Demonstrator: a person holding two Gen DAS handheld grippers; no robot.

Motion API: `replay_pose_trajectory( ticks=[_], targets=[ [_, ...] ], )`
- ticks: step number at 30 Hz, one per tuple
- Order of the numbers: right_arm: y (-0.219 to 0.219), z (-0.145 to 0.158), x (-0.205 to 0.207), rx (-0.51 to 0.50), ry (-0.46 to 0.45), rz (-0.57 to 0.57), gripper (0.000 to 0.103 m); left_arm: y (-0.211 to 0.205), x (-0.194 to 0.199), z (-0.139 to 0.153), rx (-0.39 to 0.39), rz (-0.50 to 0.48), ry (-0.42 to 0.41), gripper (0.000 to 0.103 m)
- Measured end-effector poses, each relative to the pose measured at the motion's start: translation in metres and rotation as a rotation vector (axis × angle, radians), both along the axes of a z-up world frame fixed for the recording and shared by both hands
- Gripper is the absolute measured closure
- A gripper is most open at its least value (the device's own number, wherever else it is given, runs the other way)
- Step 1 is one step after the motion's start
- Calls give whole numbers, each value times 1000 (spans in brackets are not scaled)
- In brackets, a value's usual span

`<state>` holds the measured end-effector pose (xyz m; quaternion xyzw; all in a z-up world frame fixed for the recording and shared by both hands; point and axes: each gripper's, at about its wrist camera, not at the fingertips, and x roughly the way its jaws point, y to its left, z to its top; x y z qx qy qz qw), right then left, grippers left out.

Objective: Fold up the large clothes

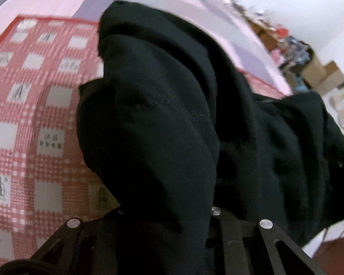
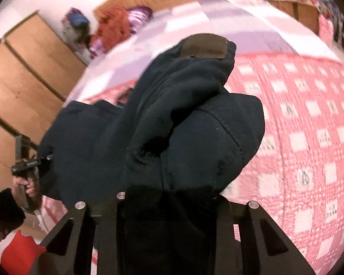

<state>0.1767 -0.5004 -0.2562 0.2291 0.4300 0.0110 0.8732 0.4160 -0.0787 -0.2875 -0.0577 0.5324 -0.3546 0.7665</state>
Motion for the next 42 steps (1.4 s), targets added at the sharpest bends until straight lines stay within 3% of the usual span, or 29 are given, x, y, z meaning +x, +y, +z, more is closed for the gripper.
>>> replay_pose_trajectory(
  ticks=[8, 11, 14, 16, 19, 20, 22, 23, 25, 30, 32, 34, 36, 37, 38, 40, 42],
  targets=[
    [98, 79, -35, 12, -121, 127, 71, 90, -87, 70, -54, -51, -52, 86],
    [122, 83, -56, 32, -116, 125, 71, 137, -99, 80, -44, -12, -69, 86],
    [139, 53, -71, 8, -41, 89, 71, 179, -105, 56, 8, 41, -53, 86],
    [134, 10, -76, 43, 50, 43, 71, 207, -104, 15, 48, 98, 38, 85],
    [123, -72, -95, 104, 238, -106, 69, 242, -101, -80, 123, 178, 202, 76],
    [110, -98, -107, 201, 257, -184, 66, 252, -101, -102, 100, 203, 243, 70],
    [101, -113, -120, 280, 231, -244, 63, 267, -98, -126, -2, 247, 274, 51],
    [104, -111, -119, 260, 232, -236, 61, 267, -96, -129, -9, 256, 269, 47],
    [105, -106, -116, 260, 251, -229, 59, 266, -95, -129, 21, 241, 241, 28],
    [101, -88, -113, 292, 284, -199, 54, 298, -97, -115, 54, 247, 241, 20],
    [94, -83, -120, 361, 258, -206, 40, 311, -103, -98, 82, 246, 209, 20],
    [69, -86, -135, 483, 235, -316, 24, 319, -107, -83, 120, 242, 189, 20],
    [51, -75, -148, 397, 272, -448, 23, 325, -108, -69, 168, 242, 171, 20],
    [50, -57, -147, 252, 272, -473, 23, 321, -111, -58, 203, 232, 123, 20],
    [61, -34, -142, 94, 253, -457, 23, 323, -114, -52, 219, 221, 89, 20],
    [100, -3, -126, -102, 205, -366, 23, 307, -125, -31, 233, 182, -13, 20],
    [163, 12, -102, -300, 166, -203, 23, 285, -137, -12, 205, 155, -90, 20]
  ],
)
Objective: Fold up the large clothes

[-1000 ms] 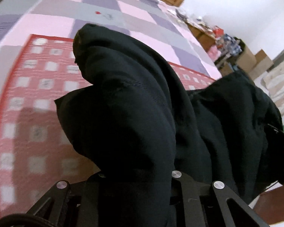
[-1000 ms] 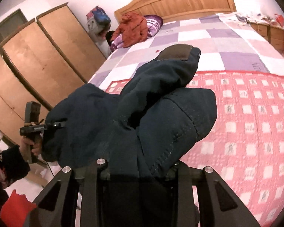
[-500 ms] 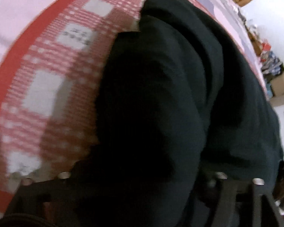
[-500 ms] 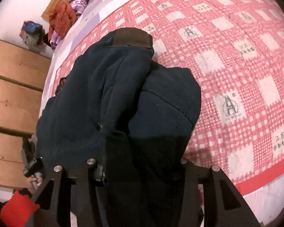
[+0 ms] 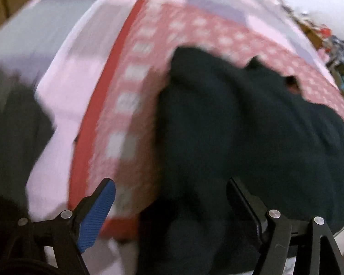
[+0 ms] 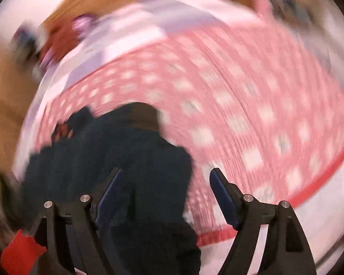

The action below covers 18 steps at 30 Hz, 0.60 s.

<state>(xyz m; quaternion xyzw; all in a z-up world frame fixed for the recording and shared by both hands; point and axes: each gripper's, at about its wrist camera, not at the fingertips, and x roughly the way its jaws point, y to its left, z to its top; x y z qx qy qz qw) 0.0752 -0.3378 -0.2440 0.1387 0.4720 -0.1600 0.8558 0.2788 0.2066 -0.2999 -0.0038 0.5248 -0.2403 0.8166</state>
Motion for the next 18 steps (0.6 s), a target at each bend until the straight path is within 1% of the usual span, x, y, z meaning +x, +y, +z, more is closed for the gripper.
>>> replay_pose_trajectory(
  ticks=[1, 2, 3, 4, 5, 6, 7, 8, 9, 10, 11, 13, 15, 16, 17, 18],
  targets=[
    [25, -1, 10, -51, 5, 69, 23, -13, -2, 4, -27, -17, -17, 20],
    [48, -6, 18, -77, 9, 131, 23, -33, -6, 6, -51, -53, -33, 20],
    [73, -14, 27, -86, 25, 200, 23, -54, -9, 5, -55, -94, -54, 20],
    [93, -29, 38, -93, 60, 245, 23, -71, -11, 3, -47, -124, -64, 20],
    [104, -45, 49, -91, 94, 264, 23, -92, -10, -4, -29, -161, -62, 20],
    [102, -59, 54, -91, 118, 263, 23, -109, -8, -13, -11, -196, -58, 20],
    [97, -74, 65, -89, 154, 229, 23, -125, -3, -26, 25, -232, -59, 20],
    [90, -81, 68, -68, 156, 192, 22, -136, 3, -41, 67, -251, -58, 20],
    [75, -89, 74, -40, 144, 146, 21, -141, 12, -54, 86, -254, -54, 17],
    [54, -92, 80, -18, 128, 75, 21, -142, 25, -64, 62, -247, -46, 15],
    [35, -94, 87, -21, 121, 7, 21, -142, 39, -70, 26, -231, -46, 15],
    [12, -98, 97, -54, 141, -70, 21, -151, 63, -73, 22, -197, -65, 12],
    [-8, -105, 109, -58, 183, -82, 21, -165, 87, -76, 46, -165, -78, 8],
    [-12, -108, 113, -67, 202, -84, 20, -171, 100, -80, 62, -149, -81, 5],
    [-19, -108, 115, -104, 225, -104, 18, -176, 111, -84, 78, -137, -70, 2],
    [-26, -109, 116, -102, 224, -130, 18, -179, 122, -87, 94, -123, -58, 0]
  ],
)
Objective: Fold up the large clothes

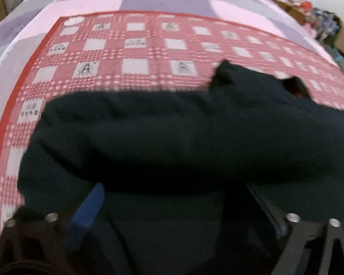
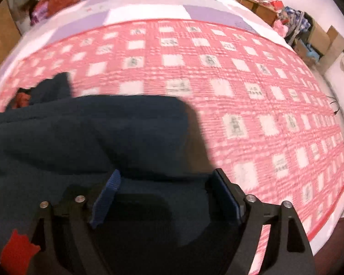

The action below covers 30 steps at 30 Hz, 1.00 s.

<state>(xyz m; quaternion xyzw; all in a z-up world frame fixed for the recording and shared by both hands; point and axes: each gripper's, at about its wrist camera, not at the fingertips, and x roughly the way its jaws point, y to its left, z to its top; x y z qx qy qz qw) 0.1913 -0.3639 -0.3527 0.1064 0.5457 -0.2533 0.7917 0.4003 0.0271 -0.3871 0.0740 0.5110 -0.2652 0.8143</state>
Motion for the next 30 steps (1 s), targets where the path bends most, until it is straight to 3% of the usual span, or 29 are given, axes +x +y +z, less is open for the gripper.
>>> replay_pose_trajectory(
  ticks=[3, 5, 6, 9, 11, 13, 14, 16, 18, 20, 22, 24, 28, 30],
  targets=[
    [-26, 2, -16, 61, -33, -96, 18, 1, 14, -1, 36, 30, -1, 0],
    [-30, 15, -39, 59, -95, -123, 18, 18, 16, 5, 49, 74, -18, 5],
    [-26, 23, -51, 29, -128, -110, 18, 27, 15, 9, 54, 98, -22, 10],
    [14, 50, -89, -81, -208, 6, 18, 67, -16, 33, 2, 103, -82, 11],
    [42, 51, -112, -136, -193, 76, 18, 82, -44, 42, 7, 77, -113, 10],
    [54, 29, -131, -177, -81, 105, 18, 93, -71, 42, 21, 65, -98, 10],
    [49, 19, -140, -157, -61, 85, 18, 96, -81, 38, 36, 60, -88, 10],
    [22, 6, -153, -51, -114, -15, 14, 96, -92, 21, 99, 60, -76, 9],
    [6, 0, -141, -84, -103, -59, 8, 94, -84, 7, 107, 85, -68, 1],
    [-7, -3, -123, -118, -91, -71, 7, 95, -65, -3, 75, 146, -50, 0],
    [-20, -8, -110, -128, -76, -92, 3, 99, -38, -17, -6, 232, 31, 0],
    [-36, -12, -102, -106, -67, -123, 2, 96, -25, -20, -14, 262, 35, 0],
    [-35, -3, -119, -116, -79, -167, 1, 91, -34, 1, 2, 232, -3, 4],
    [-41, -3, -143, -135, -46, -253, 2, 97, -48, 13, 8, 199, -32, 4]
  ],
)
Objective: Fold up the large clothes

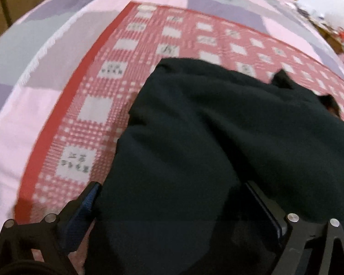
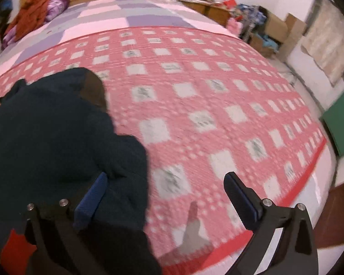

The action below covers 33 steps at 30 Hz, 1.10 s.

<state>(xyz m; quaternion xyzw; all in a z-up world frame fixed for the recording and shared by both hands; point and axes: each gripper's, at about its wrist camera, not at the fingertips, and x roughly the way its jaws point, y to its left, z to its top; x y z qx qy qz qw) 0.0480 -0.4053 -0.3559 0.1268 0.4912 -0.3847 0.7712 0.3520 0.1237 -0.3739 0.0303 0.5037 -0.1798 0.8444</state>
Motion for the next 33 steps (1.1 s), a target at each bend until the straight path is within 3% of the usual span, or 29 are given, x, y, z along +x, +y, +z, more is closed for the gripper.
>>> replay_pose_trajectory(
  ticks=[2, 4, 7, 9, 12, 14, 17, 18, 20, 22, 27, 31, 33],
  targets=[
    [-9, -1, -21, -20, 69, -89, 13, 8, -15, 10, 9, -27, -24, 4],
    [-2, 12, -35, -6, 19, -75, 18, 19, -35, 20, 23, -40, -50, 4],
    [30, 43, -30, -25, -89, 91, 18, 36, -49, 26, 34, -7, -63, 4],
    [49, 54, -12, 27, -161, 210, 18, 47, -51, 25, 18, 46, -44, 4],
    [60, 53, 26, 105, -183, 262, 18, 52, -44, 21, -20, 98, -9, 4],
    [71, 48, 48, 88, -158, 306, 18, 42, -39, 20, -26, 86, -8, 4],
    [92, 14, 81, -46, 49, 409, 18, 20, -32, 16, 9, 42, -26, 4],
    [87, 3, 81, -58, 75, 406, 18, 14, -28, 14, 12, 32, -27, 4],
    [49, -13, 66, 3, 69, 275, 15, 10, -21, 11, 8, 37, -19, 4],
    [29, -16, 53, -18, 77, 205, 12, 9, -13, 9, -23, 56, 0, 4],
    [19, -19, 49, -25, 111, 196, 11, 9, -11, 0, -21, 45, 9, 4],
    [25, -2, 44, -55, 53, 150, 11, 17, -14, -19, -24, 44, 28, 1],
    [21, -9, 32, -44, 42, 147, 11, 25, -14, -26, -50, 57, 36, 0]
  ],
)
